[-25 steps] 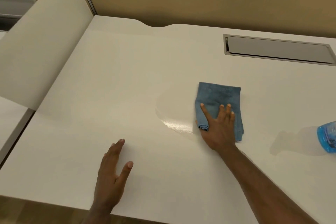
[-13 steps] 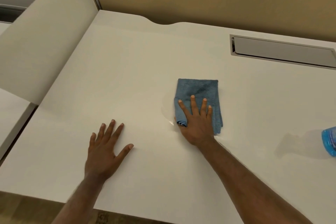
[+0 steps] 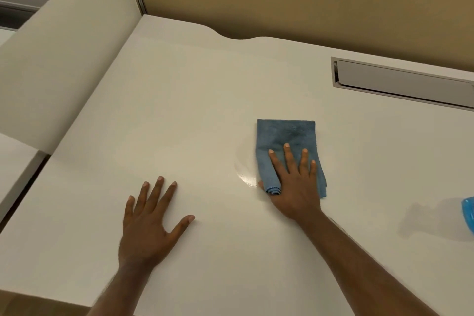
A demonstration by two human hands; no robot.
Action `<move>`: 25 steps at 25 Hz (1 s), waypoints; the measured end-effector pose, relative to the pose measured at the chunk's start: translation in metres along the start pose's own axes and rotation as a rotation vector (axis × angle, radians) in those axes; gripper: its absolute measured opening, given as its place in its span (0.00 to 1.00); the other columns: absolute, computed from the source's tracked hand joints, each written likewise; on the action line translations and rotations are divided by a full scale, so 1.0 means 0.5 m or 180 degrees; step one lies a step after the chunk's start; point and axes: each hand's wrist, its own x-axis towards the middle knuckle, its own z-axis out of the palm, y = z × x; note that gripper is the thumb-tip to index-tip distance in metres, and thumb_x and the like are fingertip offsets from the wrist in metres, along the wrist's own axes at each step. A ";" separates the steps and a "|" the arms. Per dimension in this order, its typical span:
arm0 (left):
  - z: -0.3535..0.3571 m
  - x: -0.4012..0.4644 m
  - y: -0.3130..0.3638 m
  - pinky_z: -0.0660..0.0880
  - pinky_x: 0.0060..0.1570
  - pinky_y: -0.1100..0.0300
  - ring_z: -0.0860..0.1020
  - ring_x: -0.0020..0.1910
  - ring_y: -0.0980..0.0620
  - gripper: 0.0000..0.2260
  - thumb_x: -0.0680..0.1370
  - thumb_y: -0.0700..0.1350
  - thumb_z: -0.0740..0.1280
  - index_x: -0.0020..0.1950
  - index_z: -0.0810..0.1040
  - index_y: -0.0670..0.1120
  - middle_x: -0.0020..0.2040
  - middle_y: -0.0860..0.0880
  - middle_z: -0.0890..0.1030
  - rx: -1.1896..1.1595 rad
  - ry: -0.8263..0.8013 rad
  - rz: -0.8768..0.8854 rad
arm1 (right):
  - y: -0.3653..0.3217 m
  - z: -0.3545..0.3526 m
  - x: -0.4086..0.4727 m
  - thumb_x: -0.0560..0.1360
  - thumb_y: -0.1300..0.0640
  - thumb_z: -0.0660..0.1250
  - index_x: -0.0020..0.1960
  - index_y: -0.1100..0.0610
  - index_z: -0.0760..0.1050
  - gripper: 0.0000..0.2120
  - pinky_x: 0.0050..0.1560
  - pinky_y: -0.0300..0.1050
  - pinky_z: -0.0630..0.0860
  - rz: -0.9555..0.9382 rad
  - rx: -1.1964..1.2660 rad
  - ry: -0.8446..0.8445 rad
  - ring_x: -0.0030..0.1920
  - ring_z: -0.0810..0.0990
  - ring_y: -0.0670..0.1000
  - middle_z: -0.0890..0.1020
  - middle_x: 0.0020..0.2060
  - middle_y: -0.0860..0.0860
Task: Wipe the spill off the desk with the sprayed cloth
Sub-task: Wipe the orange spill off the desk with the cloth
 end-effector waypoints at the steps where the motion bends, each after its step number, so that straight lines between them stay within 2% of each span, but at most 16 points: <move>1: 0.000 0.001 0.001 0.43 0.76 0.49 0.44 0.78 0.54 0.37 0.71 0.74 0.47 0.77 0.52 0.61 0.79 0.58 0.50 0.0040 -0.0017 0.0006 | -0.021 0.002 0.022 0.73 0.33 0.55 0.76 0.44 0.46 0.37 0.73 0.66 0.41 -0.0055 -0.0034 -0.0030 0.76 0.44 0.65 0.49 0.78 0.53; 5: -0.003 0.040 0.019 0.41 0.76 0.47 0.42 0.78 0.52 0.36 0.72 0.74 0.47 0.77 0.50 0.61 0.79 0.57 0.48 0.0129 -0.0060 0.0100 | -0.096 -0.001 0.066 0.74 0.42 0.54 0.76 0.42 0.43 0.34 0.73 0.66 0.39 -0.0561 0.0058 -0.0363 0.76 0.38 0.64 0.46 0.78 0.52; 8: -0.001 0.088 0.046 0.40 0.76 0.47 0.40 0.78 0.52 0.35 0.73 0.73 0.46 0.78 0.48 0.61 0.79 0.56 0.46 0.0138 -0.0070 0.0161 | -0.134 -0.008 0.036 0.74 0.46 0.57 0.76 0.42 0.45 0.35 0.73 0.64 0.36 -0.1033 0.0187 -0.0455 0.75 0.34 0.62 0.45 0.78 0.52; 11: 0.003 0.120 0.060 0.40 0.76 0.46 0.42 0.78 0.51 0.34 0.74 0.72 0.47 0.78 0.49 0.61 0.80 0.56 0.48 0.0127 -0.0035 0.0208 | -0.095 -0.012 -0.007 0.74 0.49 0.58 0.76 0.41 0.44 0.35 0.74 0.61 0.33 -0.1167 0.0161 -0.0516 0.75 0.33 0.59 0.42 0.77 0.47; 13: 0.002 0.128 0.063 0.41 0.76 0.46 0.43 0.79 0.52 0.34 0.74 0.72 0.48 0.77 0.50 0.61 0.80 0.57 0.48 0.0104 0.0000 0.0212 | -0.036 -0.015 -0.020 0.75 0.47 0.55 0.76 0.41 0.48 0.31 0.75 0.64 0.43 -0.0991 0.0204 -0.0286 0.76 0.38 0.59 0.47 0.77 0.46; 15: 0.002 0.131 0.064 0.40 0.76 0.46 0.42 0.79 0.52 0.34 0.74 0.72 0.48 0.77 0.49 0.62 0.80 0.57 0.48 0.0103 0.0000 0.0207 | -0.001 -0.016 -0.015 0.77 0.40 0.50 0.75 0.44 0.54 0.27 0.72 0.66 0.55 -0.0645 0.0307 -0.0001 0.76 0.47 0.61 0.57 0.76 0.47; 16: 0.003 0.131 0.064 0.40 0.76 0.46 0.42 0.78 0.52 0.34 0.74 0.72 0.48 0.77 0.49 0.62 0.80 0.57 0.48 0.0108 0.0004 0.0209 | 0.000 -0.013 -0.003 0.77 0.36 0.48 0.75 0.45 0.56 0.28 0.71 0.67 0.57 -0.0515 0.0316 0.0066 0.76 0.50 0.63 0.60 0.76 0.49; 17: 0.003 0.132 0.064 0.40 0.76 0.46 0.42 0.78 0.52 0.34 0.74 0.72 0.48 0.77 0.49 0.62 0.80 0.57 0.48 0.0106 0.0003 0.0218 | -0.010 -0.010 0.014 0.76 0.34 0.48 0.75 0.45 0.55 0.31 0.71 0.68 0.57 -0.0409 0.0287 0.0081 0.76 0.51 0.64 0.61 0.76 0.51; 20: 0.002 0.133 0.062 0.40 0.75 0.46 0.42 0.78 0.52 0.34 0.74 0.73 0.48 0.77 0.50 0.62 0.80 0.57 0.48 0.0083 -0.0003 0.0221 | -0.068 -0.012 0.086 0.68 0.27 0.54 0.75 0.40 0.47 0.41 0.73 0.65 0.44 -0.0067 0.0286 -0.0112 0.75 0.45 0.67 0.56 0.76 0.54; 22: 0.003 0.133 0.062 0.40 0.75 0.46 0.41 0.78 0.52 0.34 0.73 0.73 0.46 0.77 0.49 0.61 0.80 0.57 0.47 0.0123 -0.0024 0.0238 | -0.101 -0.017 0.147 0.69 0.28 0.54 0.75 0.38 0.49 0.38 0.73 0.65 0.41 -0.0059 0.0385 -0.0168 0.75 0.42 0.66 0.51 0.77 0.54; 25: 0.003 0.134 0.060 0.40 0.75 0.46 0.41 0.78 0.52 0.35 0.73 0.73 0.43 0.78 0.50 0.61 0.80 0.57 0.48 0.0087 -0.0017 0.0235 | -0.177 -0.018 0.217 0.73 0.31 0.53 0.75 0.38 0.50 0.32 0.73 0.65 0.38 -0.0516 0.0300 -0.0385 0.75 0.36 0.66 0.43 0.78 0.50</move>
